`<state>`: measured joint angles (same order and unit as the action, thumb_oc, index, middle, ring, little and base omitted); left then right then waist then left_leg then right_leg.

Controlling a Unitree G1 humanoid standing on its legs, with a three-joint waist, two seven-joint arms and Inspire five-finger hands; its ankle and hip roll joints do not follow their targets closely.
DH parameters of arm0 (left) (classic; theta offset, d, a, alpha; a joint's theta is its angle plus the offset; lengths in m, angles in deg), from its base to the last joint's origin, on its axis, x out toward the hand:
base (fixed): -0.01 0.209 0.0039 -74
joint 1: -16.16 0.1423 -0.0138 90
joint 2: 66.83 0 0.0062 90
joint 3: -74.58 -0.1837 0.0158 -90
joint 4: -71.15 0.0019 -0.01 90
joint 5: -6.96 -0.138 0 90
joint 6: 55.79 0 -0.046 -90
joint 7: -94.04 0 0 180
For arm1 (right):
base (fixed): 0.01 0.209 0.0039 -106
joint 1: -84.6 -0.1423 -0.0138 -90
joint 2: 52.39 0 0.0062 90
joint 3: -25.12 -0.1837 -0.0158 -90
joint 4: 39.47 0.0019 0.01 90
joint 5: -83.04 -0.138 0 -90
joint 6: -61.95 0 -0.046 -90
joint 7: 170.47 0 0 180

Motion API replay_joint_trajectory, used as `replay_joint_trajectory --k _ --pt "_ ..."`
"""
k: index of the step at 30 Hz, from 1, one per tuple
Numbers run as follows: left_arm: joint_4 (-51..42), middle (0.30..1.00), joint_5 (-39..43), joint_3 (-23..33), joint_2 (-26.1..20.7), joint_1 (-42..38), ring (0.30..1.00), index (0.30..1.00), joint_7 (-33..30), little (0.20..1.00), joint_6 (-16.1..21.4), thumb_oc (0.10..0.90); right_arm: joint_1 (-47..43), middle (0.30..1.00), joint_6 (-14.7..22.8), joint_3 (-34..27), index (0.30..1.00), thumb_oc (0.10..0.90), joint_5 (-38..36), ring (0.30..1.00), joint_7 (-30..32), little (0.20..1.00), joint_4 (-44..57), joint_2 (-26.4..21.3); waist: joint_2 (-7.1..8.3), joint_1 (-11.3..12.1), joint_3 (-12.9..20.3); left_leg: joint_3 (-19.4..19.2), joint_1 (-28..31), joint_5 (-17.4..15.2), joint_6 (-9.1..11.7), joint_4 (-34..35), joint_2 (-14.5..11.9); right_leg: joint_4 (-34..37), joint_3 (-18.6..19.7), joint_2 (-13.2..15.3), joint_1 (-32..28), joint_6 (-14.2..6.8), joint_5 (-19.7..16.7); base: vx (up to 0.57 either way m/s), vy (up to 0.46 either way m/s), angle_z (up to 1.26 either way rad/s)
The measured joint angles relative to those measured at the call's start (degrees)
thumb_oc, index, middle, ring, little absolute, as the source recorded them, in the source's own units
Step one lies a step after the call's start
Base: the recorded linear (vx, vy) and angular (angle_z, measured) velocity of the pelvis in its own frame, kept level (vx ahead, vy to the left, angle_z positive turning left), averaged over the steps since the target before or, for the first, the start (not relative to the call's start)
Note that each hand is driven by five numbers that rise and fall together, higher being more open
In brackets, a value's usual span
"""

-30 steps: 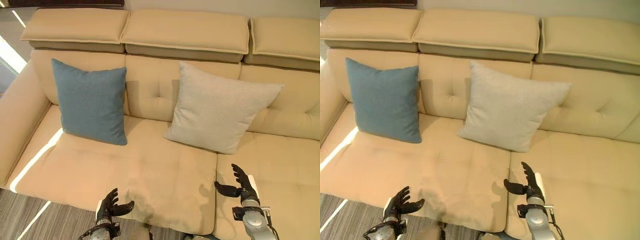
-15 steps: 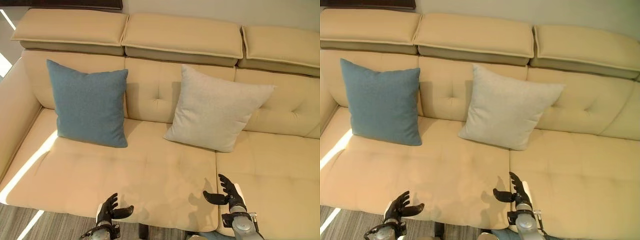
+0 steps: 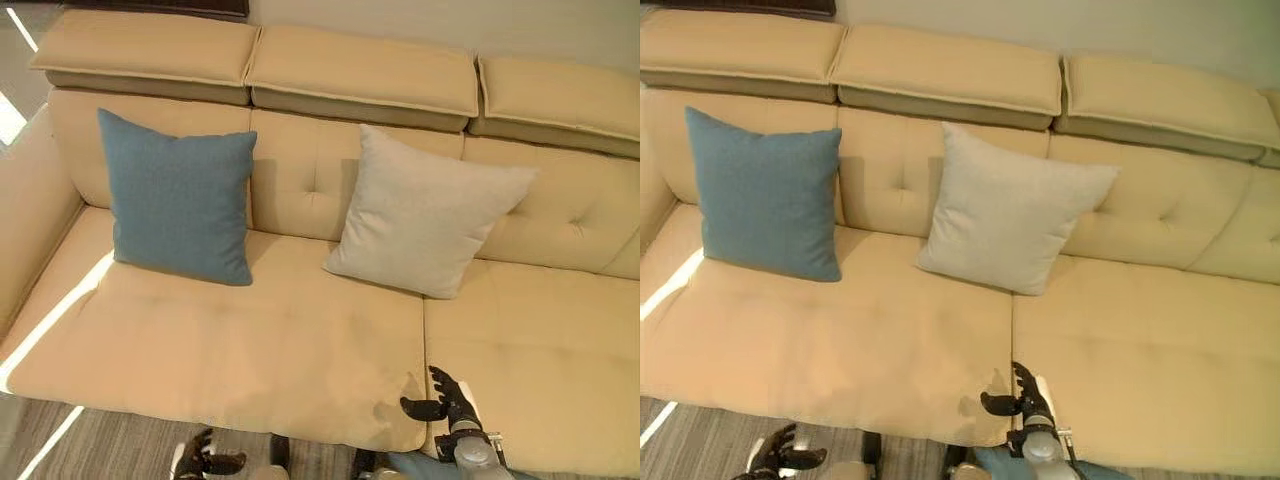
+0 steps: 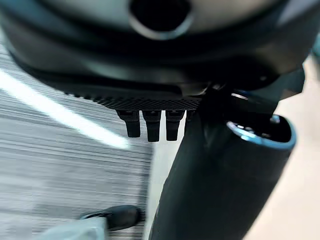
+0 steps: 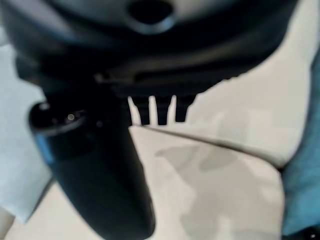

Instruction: Pick up all the scattered cushions and arrange them neatly on the sofa.

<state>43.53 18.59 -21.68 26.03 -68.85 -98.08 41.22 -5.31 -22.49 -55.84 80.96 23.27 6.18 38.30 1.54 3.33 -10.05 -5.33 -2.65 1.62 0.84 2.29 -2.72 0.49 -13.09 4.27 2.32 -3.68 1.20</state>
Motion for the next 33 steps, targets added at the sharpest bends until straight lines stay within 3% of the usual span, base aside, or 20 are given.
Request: replay_joint_trajectory --k 4,8,10,12,13,15,18,20,22,26,28,29,30,31,32,33 --pt "-0.6 0.9 -0.6 -0.5 1.3 -0.9 0.9 0.9 0.1 0.9 0.1 0.8 -0.1 0.9 0.0 -0.6 0.9 0.8 -1.2 0.9 0.1 0.9 -0.3 -0.1 -0.81 -0.8 0.0 2.9 -3.1 0.5 0.7 -3.3 -0.3 4.8 -2.8 -1.0 -2.3 1.1 -2.2 -0.13 -0.014 0.4" --pt "-1.2 0.9 -1.0 -2.3 1.6 -2.1 0.9 0.9 0.2 0.9 0.1 0.8 -1.1 0.9 0.2 -1.0 0.9 0.8 -1.7 0.9 0.3 0.9 -2.5 -0.5 -1.42 -1.6 0.1 4.8 -3.7 2.9 4.3 -4.0 -0.4 4.8 -2.9 -0.7 -2.2 1.7 -2.3 -0.18 0.063 0.01" --pt "-2.3 0.9 -1.1 -2.4 1.5 -2.7 0.9 0.9 0.2 0.9 0.1 0.8 -1.0 0.9 0.2 -1.1 0.9 0.8 -1.8 0.9 0.3 0.9 -2.7 -0.7 -0.73 -2.4 -0.2 6.0 -3.5 3.7 5.7 -4.0 -0.2 4.8 -2.9 0.5 -1.7 3.4 -2.8 -0.11 0.092 -0.11" --pt "-2.2 0.9 -1.2 -2.3 1.3 -2.9 0.9 0.9 0.2 0.9 0.0 0.8 -1.2 0.9 0.2 -1.0 0.9 0.8 -1.8 0.9 0.3 0.9 -2.5 -1.1 0.14 -2.6 -0.5 5.7 -3.5 0.7 4.3 -8.8 0.7 4.7 -1.9 2.1 -1.8 3.7 -3.4 -0.12 0.157 -0.36" --pt "-2.2 0.9 -1.2 -2.5 2.0 -3.4 0.9 0.9 0.2 0.9 0.0 0.8 -0.5 0.9 0.1 -1.2 0.9 0.8 -1.8 0.9 0.3 0.9 -2.7 -2.0 -0.11 -4.7 -0.2 6.2 -2.0 -2.3 4.8 -13.3 0.2 4.5 -1.1 3.0 -2.0 3.4 -3.8 -0.12 0.17 -0.32" --pt "-2.3 0.9 -1.2 -3.3 2.8 -4.0 0.9 0.9 0.1 0.9 0.1 0.8 0.7 0.9 0.1 -2.2 0.9 0.8 -1.8 0.9 0.3 0.9 -2.6 -2.6 -0.94 -5.8 0.3 7.1 -1.2 -3.6 6.3 -13.0 -0.1 3.7 -0.6 3.0 -1.6 2.5 -3.8 -0.1 0.15 -0.16" --pt "-4.4 0.9 -1.2 -6.2 2.6 -5.5 0.9 0.9 0.1 0.9 0.2 0.8 1.7 0.9 0.0 -3.3 0.9 0.8 -2.7 0.9 0.5 0.9 -4.8 -1.8 -0.56 -7.5 0.8 9.3 1.6 -4.3 5.5 -7.2 0.8 3.6 -0.3 3.2 -1.4 0.7 -4.3 -0.16 0.251 0.09" --pt "-4.6 0.9 -1.4 -9.0 2.8 -7.3 0.9 0.9 0.2 0.9 0.2 0.8 1.7 0.9 -0.5 -3.4 0.9 0.8 -3.0 0.9 0.5 0.9 -6.7 -1.6 -0.42 -7.6 0.9 9.8 3.4 -4.6 4.5 -2.2 1.0 3.3 -0.6 3.8 -0.6 -0.1 -4.8 -0.22 0.288 0.03" --pt "-4.6 0.9 -2.9 -9.4 2.8 -7.7 0.9 0.9 0.2 0.9 0.3 0.8 1.2 0.9 -0.7 -3.3 0.9 0.8 -3.0 0.9 0.6 0.9 -7.0 -1.0 0.4 -7.6 0.8 9.7 3.2 -4.5 3.7 -1.5 2.6 1.5 0.7 5.4 1.6 -1.6 -5.2 -0.26 0.277 -0.25" --pt "-0.2 0.9 -3.5 -8.2 1.5 -7.1 0.9 0.9 0.1 0.9 0.2 0.8 -0.9 0.9 -0.9 -2.5 0.9 0.8 -2.3 0.9 0.7 0.9 -7.3 1.3 1.86 -6.9 0.5 6.7 2.8 -5.1 0.4 -2.0 5.8 1.5 2.8 8.3 4.5 -3.6 -8.4 -0.26 0.151 -0.44" --pt "0.5 0.9 -3.5 -6.6 0.7 -6.2 0.9 0.9 0.0 0.9 -0.1 0.8 -2.4 0.9 -1.1 -1.0 0.9 0.8 -1.3 0.9 0.5 0.9 -7.8 2.0 2.38 -5.5 0.3 4.1 2.3 -5.2 -0.2 -2.3 5.8 1.7 1.5 8.0 6.3 -3.1 -10.9 -0.16 0.084 -0.86" --pt "0.6 0.9 -3.5 -5.8 -0.3 -4.9 0.9 0.9 0.0 0.9 -0.2 0.8 -3.8 0.9 -1.0 0.3 0.9 0.8 -0.9 0.9 0.4 0.9 -8.9 2.4 2.68 -4.4 0.0 1.5 2.1 -5.4 -1.2 -2.8 5.7 1.9 -2.0 7.9 7.5 -2.4 -13.3 -0.13 0.068 -0.7" --pt "0.6 0.9 -3.4 -5.8 -0.6 -4.2 0.9 0.9 0.0 0.9 -0.5 0.8 -3.9 0.9 -1.1 0.5 0.9 0.8 -0.9 0.9 0.4 0.9 -9.3 2.5 2.65 -4.2 0.0 1.2 2.1 -5.6 -2.5 -3.1 5.8 1.0 -3.7 8.1 7.8 -2.6 -13.1 -0.29 0.111 -0.47" --pt "0.3 0.9 -3.5 -4.5 -0.8 -3.4 0.9 0.9 0.0 0.9 -0.5 0.8 -3.0 0.9 -1.2 0.7 0.9 0.8 -0.9 0.9 0.3 0.9 -9.5 2.6 2.22 -3.2 -0.2 0.3 2.0 -5.1 -3.8 -3.0 4.8 -4.7 -4.0 7.9 9.0 -4.3 -8.8 -0.22 0.072 -0.02" --pt "0.3 0.9 -3.4 -4.2 -0.8 -3.3 0.9 0.9 -0.1 0.9 -0.6 0.8 -3.2 0.9 -1.2 0.7 0.9 0.8 -0.9 0.9 0.2 0.9 -10.3 2.6 1.51 -2.6 -0.6 -0.2 2.3 -5.2 -3.9 -2.9 3.7 -12.3 -3.4 6.8 10.7 -4.2 -4.3 -0.22 0.048 -0.03" --pt "0.3 0.9 -3.4 -4.2 -0.8 -3.3 0.9 0.9 -0.1 0.9 -0.6 0.8 -3.2 0.9 -1.2 0.7 0.9 0.8 -0.9 0.9 0.2 0.9 -10.3 2.6 1.48 -2.6 -0.6 -0.2 2.3 -5.2 -3.9 -2.9 3.6 -12.7 -3.4 6.7 10.7 -4.2 -4.2 -0.12 -0.016 -0.21"
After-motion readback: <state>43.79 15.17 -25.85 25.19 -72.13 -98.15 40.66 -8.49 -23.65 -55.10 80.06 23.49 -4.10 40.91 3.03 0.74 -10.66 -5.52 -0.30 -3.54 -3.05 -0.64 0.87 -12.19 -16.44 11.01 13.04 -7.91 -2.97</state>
